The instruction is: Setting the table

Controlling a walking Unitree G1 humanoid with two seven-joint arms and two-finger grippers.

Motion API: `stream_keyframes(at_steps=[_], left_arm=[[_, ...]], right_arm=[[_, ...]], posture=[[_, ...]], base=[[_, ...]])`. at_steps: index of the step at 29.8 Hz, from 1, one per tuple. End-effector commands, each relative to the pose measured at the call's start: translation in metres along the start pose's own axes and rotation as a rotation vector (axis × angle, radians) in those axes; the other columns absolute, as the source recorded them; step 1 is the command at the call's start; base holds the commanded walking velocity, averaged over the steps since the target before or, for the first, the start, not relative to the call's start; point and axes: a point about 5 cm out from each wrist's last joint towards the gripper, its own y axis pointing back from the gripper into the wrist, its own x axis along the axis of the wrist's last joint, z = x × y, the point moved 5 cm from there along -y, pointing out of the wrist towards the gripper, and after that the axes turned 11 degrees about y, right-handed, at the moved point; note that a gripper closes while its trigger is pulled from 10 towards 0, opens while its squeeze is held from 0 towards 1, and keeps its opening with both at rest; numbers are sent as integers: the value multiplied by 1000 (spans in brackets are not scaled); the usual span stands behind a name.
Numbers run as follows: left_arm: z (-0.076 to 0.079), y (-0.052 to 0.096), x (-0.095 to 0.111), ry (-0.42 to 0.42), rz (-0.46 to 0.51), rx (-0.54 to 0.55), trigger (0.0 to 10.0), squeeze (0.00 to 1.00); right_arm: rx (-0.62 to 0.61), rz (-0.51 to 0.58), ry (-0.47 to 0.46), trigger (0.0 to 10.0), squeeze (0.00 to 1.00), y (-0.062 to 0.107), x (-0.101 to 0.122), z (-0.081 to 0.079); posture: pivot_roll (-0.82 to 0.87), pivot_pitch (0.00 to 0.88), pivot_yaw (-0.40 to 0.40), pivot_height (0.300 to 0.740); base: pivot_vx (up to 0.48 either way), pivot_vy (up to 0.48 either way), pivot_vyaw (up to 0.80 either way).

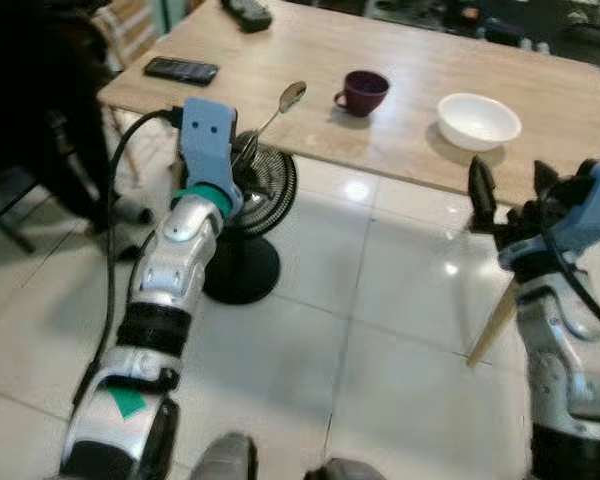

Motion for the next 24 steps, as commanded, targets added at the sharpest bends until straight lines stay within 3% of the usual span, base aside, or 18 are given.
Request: stream_keyframes(at_steps=[1, 7, 8, 11, 19, 24], left_arm=[[3, 0, -1, 2, -3, -8, 10000, 0], [4, -1, 0, 1, -1, -12, 10000, 0], [4, -1, 1, -1, 0, -13, 10000, 0], [4, -1, 1, -3, 0, -15, 10000, 0], [3, -1, 2, -6, 1, -17, 10000, 0], [4, -1, 2, -11, 0, -23, 10000, 0]], right_arm=[[-36, -25, 21, 10000, 0, 1, -4, 9], [-125, -2, 18, 10000, 0, 0, 2, 26], [-175, 11, -9, 10000, 0, -1, 5, 35], [-199, 15, -23, 10000, 0, -1, 6, 39], [-216, 9, -5, 10000, 0, 0, 5, 43], [-222, 16, 12, 10000, 0, 0, 7, 44]], posture=[[18, 0, 23, 740], [21, 0, 25, 740], [21, 0, 27, 740], [22, 0, 27, 740], [24, 0, 28, 740], [24, 0, 30, 740]], base=[[480, 0, 0], [480, 0, 0], [480, 0, -800], [480, 0, -800], [480, 0, -744], [480, 0, 0]])
